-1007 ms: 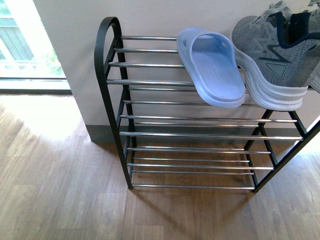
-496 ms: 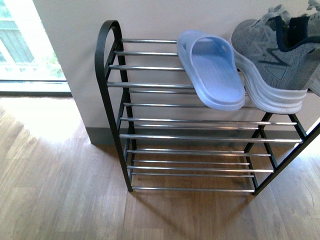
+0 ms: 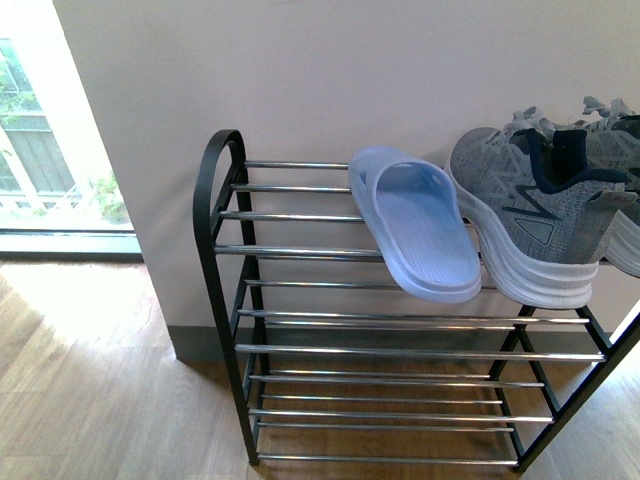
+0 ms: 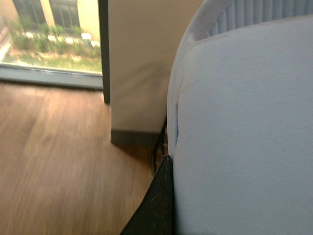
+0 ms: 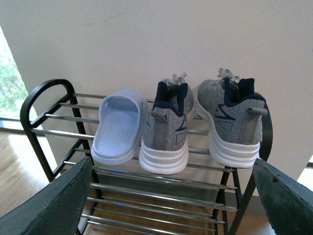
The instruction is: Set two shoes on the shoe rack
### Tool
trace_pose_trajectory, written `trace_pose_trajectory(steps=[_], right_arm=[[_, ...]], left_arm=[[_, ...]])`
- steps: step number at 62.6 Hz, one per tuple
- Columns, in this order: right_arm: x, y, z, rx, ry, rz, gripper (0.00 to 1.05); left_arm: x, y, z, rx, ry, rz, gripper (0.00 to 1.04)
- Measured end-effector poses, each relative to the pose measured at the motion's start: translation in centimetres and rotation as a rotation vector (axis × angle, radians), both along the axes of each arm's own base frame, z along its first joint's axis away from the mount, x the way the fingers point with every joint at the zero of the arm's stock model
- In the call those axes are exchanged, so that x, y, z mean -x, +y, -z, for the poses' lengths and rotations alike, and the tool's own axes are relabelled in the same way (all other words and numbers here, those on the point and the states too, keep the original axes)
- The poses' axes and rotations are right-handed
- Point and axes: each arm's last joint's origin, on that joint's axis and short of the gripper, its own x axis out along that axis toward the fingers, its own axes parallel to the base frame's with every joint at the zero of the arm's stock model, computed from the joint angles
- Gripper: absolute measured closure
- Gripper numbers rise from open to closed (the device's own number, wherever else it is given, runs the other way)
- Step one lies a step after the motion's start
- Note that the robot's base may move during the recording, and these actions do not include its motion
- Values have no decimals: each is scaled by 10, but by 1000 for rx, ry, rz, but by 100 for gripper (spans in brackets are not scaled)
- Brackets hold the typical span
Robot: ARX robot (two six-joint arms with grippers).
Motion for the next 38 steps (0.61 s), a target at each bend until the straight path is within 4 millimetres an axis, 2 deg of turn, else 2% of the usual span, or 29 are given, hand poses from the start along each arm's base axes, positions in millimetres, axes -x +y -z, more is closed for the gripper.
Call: trace_pose_trajectory(steps=[4,13,21,25,38], right_arm=[[0,0,0,0,0,-1,9],[0,0,0,0,0,0,9],[0,0,0,0,0,0,9],[0,0,0,0,0,0,9],[0,0,0,0,0,0,9]], left_arm=[[-4,-7,0,49,-82,33,103],[-46,-14,-2,105,7,75,103],[-80,-23,5,103,123,95,103],[-100,-33,6,89,164,120,103],[-144,-61,8,57,235,198,103]])
